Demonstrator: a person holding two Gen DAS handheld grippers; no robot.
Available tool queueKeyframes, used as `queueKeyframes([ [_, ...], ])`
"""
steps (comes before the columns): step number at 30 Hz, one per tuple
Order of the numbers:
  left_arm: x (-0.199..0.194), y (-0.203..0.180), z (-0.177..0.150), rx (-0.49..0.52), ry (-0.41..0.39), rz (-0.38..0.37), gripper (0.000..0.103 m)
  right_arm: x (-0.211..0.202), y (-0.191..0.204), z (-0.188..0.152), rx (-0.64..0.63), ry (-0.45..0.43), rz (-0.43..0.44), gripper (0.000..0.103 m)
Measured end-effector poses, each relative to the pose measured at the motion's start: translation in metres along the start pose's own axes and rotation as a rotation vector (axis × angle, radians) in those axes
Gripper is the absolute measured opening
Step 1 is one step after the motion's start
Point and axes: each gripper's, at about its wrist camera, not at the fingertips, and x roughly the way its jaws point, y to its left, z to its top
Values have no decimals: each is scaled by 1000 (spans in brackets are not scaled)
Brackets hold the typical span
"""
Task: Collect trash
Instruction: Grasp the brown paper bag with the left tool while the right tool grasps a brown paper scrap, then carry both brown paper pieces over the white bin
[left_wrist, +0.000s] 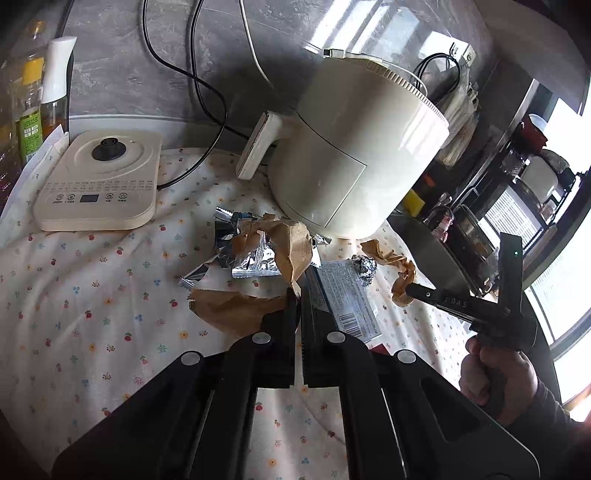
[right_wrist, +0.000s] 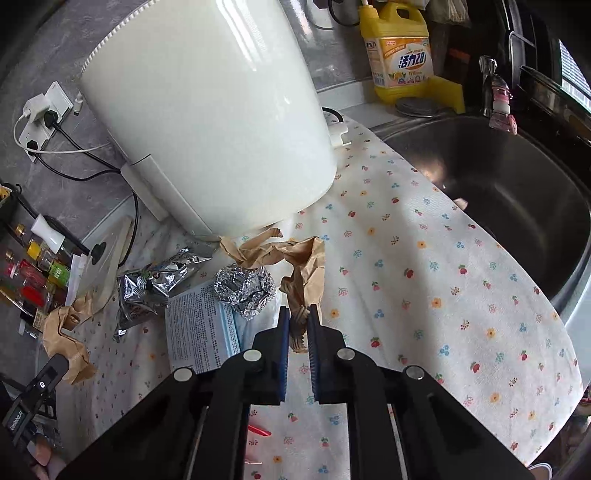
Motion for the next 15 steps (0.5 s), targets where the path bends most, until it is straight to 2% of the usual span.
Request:
queueKeyframes([
  [6, -9, -10, -7, -7, -26, 0, 3, -35, -16, -16, -17, -34, 0, 10],
  [15, -15, -56, -24, 39, -15, -38, 3, -109, -51, -49, -4, -90, 0, 10],
])
